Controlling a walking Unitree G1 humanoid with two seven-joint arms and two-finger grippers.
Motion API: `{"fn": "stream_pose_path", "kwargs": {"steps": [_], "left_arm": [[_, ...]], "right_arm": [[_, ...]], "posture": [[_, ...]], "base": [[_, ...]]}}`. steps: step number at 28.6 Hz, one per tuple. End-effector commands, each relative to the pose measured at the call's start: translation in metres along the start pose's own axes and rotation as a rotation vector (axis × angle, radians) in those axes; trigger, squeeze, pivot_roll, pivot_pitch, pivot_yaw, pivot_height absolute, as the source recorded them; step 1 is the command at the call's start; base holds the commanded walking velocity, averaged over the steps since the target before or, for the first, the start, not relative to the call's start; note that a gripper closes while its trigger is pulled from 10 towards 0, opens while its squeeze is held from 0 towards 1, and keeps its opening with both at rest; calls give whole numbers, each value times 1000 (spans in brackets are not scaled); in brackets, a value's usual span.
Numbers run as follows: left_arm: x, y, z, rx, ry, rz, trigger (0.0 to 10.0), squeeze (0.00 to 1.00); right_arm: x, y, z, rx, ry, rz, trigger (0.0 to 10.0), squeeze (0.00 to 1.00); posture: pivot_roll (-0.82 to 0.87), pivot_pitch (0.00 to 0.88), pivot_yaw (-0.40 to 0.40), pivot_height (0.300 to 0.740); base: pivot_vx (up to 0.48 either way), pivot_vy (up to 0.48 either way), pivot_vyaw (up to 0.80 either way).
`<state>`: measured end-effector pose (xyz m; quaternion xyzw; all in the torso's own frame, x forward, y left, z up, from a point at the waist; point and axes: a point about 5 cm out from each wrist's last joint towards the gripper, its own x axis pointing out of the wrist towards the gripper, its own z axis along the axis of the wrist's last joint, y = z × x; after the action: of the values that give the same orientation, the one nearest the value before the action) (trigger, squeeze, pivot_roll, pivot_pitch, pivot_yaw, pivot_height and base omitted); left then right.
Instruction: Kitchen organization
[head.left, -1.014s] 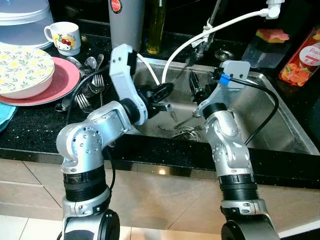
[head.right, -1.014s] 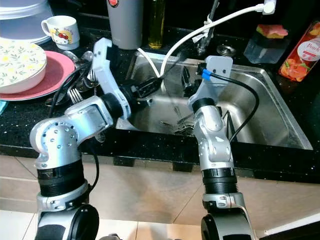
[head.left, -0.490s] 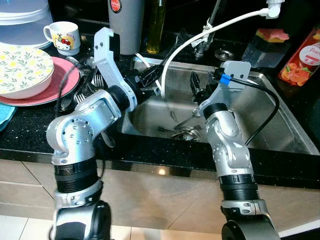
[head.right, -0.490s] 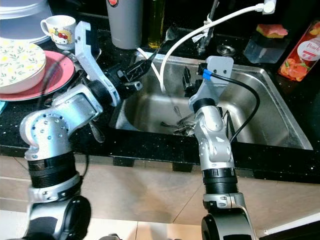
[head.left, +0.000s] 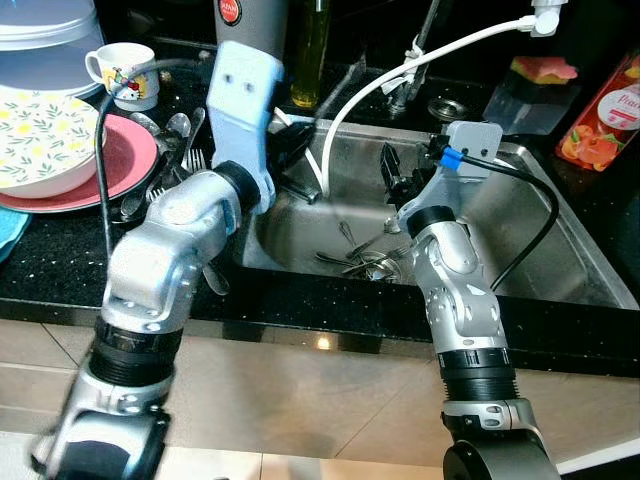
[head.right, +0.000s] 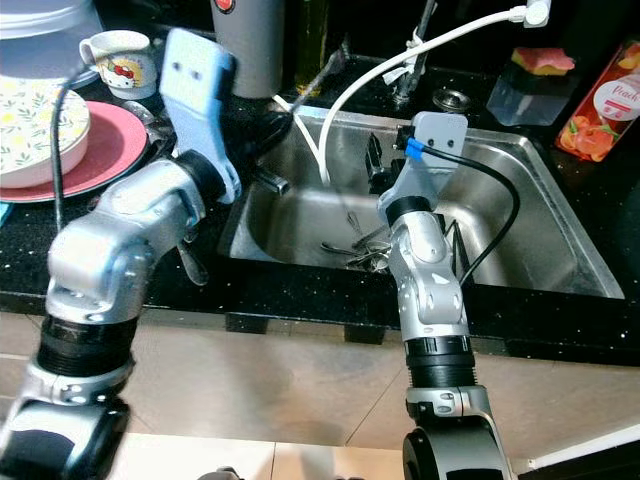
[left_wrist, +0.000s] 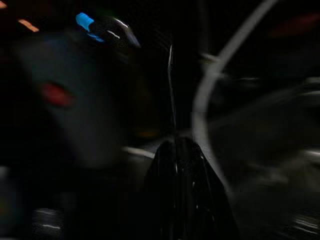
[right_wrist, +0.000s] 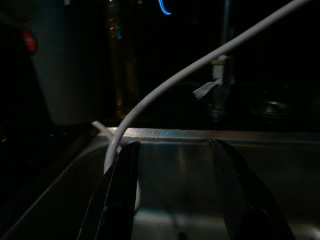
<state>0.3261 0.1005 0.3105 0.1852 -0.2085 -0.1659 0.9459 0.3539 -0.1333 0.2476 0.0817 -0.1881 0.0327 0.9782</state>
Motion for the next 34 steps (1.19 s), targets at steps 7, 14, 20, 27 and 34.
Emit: {"fn": "stream_pose_path", "kwargs": {"steps": [7,14,20,27,34], "left_arm": [[-7,1,12,208,-171,122,10000,0],[-6,-4,-1,232,-142,94,10000,0],[-3,-8,-11,36,-76,7,10000,0],[-4,-16,-17,-82,-25,-95,10000,0],[-7,-38,-25,-196,51,-250,10000,0]], "right_arm": [[4,-2,27,10,-119,-25,10000,0],[6,-5,47,-51,-213,-69,10000,0],[6,-8,55,-59,-249,-97,10000,0],[4,-9,53,-55,-243,-99,10000,0],[4,-9,52,-53,-237,-105,10000,0]], "posture": [[251,60,-98,740],[251,57,-100,740],[248,60,-99,740],[245,69,-97,740],[241,80,-94,740]], "base": [[0,0,0],[0,0,0],[0,0,0],[0,0,0],[0,0,0]]}}
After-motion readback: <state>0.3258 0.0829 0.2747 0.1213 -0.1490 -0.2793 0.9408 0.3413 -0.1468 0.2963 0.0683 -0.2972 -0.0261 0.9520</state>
